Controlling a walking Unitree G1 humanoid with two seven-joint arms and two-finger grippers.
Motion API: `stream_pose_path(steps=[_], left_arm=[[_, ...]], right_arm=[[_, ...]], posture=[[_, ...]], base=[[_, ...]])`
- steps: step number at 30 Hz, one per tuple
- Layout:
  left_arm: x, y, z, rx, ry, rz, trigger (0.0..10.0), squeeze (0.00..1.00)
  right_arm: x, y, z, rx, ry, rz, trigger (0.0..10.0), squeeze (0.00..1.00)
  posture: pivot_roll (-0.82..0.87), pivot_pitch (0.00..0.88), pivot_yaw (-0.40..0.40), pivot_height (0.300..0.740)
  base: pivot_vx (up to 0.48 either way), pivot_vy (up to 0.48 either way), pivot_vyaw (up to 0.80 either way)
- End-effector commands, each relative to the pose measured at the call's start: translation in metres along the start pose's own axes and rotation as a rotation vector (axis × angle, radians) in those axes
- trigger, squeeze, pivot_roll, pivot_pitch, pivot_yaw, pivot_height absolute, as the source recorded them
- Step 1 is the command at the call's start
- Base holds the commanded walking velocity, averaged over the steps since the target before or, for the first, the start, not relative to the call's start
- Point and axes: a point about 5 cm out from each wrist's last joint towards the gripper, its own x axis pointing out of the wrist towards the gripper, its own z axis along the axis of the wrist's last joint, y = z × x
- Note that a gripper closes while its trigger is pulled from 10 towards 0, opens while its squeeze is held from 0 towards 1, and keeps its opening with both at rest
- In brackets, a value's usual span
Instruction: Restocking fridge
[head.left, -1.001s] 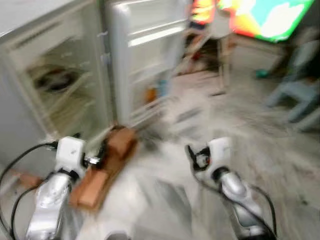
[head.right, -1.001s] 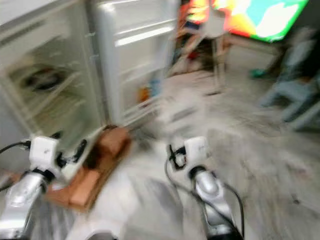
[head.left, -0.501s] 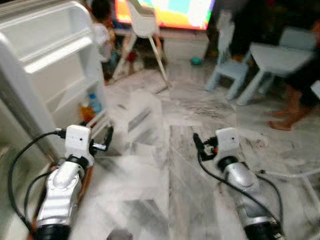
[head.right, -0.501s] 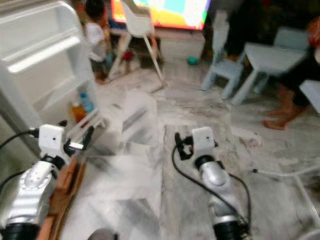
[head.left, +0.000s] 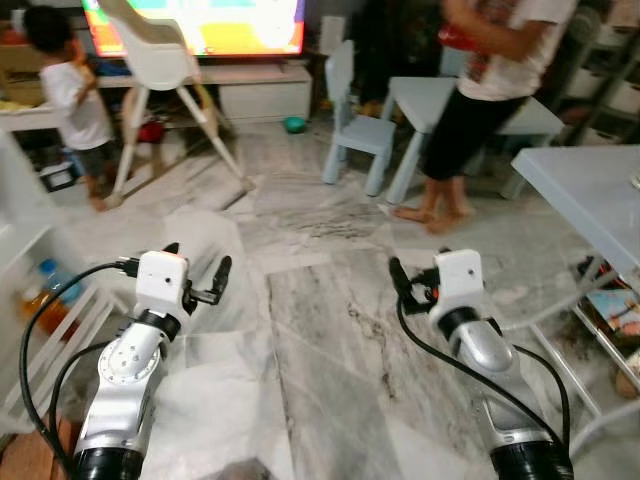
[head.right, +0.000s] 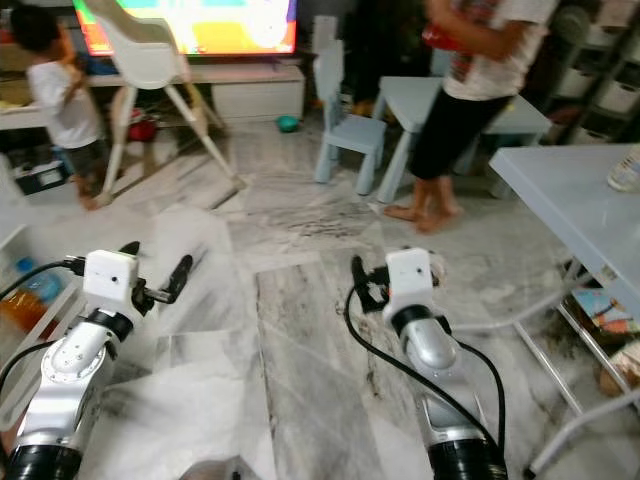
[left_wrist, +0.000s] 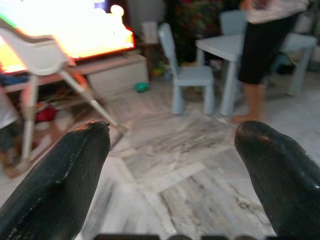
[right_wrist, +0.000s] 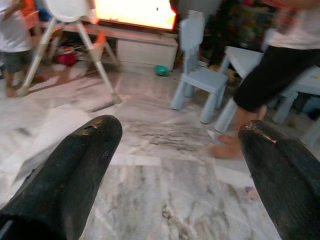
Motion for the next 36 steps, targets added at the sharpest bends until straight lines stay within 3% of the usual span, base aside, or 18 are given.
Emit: stream_pose_path(steps=[1, 5, 19, 29, 36], left_arm=[[0.006, -0.009, 0.006, -0.002, -0.026, -0.031, 10.0, 0.0], [0.007, -0.009, 0.006, -0.011, -0.03, -0.019, 10.0, 0.0], [0.014, -0.011, 0.009, -0.035, -0.039, -0.019, 10.0, 0.0], [0.019, -0.013, 0.01, -0.047, -0.045, -0.02, 10.0, 0.0], [0.021, -0.013, 0.01, -0.049, -0.045, -0.017, 10.0, 0.0]], right_arm=[[-0.002, -0.016, 0.008, -0.022, -0.043, -0.059, 10.0, 0.0], [0.0, -0.02, 0.02, -0.021, -0.106, -0.093, 10.0, 0.0], [0.003, -0.018, 0.022, -0.019, -0.136, -0.094, 10.0, 0.0], [0.001, -0.016, 0.021, -0.003, -0.144, -0.083, 10.0, 0.0], [0.0, -0.015, 0.022, -0.002, -0.153, -0.074, 10.0, 0.0]], posture=[[0.01, 0.0, -0.064, 0.74], [0.01, 0.0, -0.061, 0.74], [0.01, 0.0, -0.054, 0.74], [0.01, 0.0, -0.049, 0.74], [0.01, 0.0, -0.048, 0.74]], base=[[0.48, 0.0, -0.8], [0.48, 0.0, -0.8], [0.479, 0.0, -0.79], [0.459, 0.0, 0.0], [0.395, 0.272, 0.0]])
